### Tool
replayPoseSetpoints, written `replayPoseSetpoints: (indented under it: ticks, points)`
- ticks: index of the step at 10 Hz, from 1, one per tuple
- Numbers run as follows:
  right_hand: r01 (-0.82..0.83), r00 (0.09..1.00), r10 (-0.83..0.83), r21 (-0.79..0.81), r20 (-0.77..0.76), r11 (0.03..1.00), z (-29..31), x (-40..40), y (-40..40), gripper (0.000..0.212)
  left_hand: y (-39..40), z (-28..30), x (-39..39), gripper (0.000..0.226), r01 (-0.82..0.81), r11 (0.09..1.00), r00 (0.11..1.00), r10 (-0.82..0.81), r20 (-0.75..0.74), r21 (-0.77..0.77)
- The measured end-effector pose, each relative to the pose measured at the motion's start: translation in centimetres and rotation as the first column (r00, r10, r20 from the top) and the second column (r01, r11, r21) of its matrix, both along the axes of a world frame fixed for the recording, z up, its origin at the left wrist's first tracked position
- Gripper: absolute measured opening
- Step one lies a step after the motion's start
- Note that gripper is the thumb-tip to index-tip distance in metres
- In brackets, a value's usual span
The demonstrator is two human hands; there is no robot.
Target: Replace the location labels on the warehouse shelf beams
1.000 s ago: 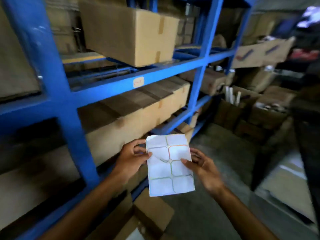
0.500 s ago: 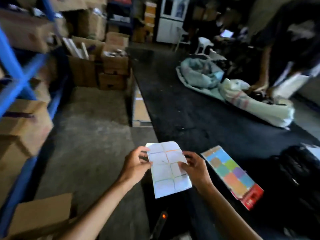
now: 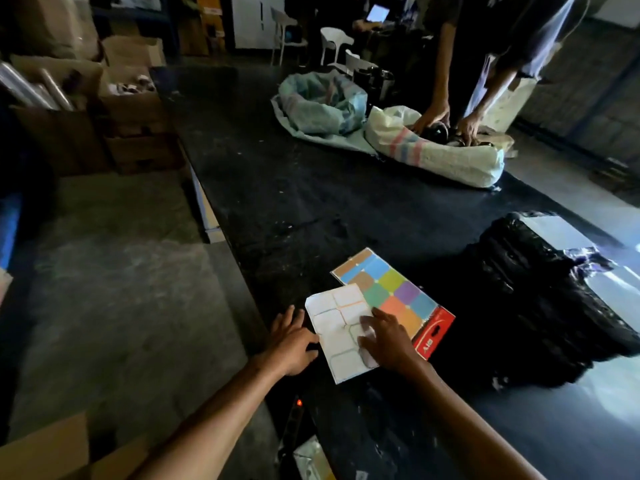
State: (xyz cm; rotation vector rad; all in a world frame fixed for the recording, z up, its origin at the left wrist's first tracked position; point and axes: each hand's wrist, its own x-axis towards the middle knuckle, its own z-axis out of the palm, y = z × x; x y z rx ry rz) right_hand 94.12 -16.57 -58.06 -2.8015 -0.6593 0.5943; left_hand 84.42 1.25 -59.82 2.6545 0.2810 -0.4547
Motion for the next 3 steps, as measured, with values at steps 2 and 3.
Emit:
replayPoseSetpoints:
  ticks: [2,3]
  points:
    - [0.004,0.999,-0.005,0.032,0.048,0.999,-1.1,0.4,-0.2,0.040,0.2,0.0,-0.1,0.043,0.086,0.996,0.996,-0.086,-0.007,0.001]
    - [0.026,0.987,-0.054,0.181,0.149,0.983,-1.2,0.2,0.6,0.034,1.0,0.7,-0.6,0.048,0.037,0.998,0.999,-0.036,0.021,-0.049]
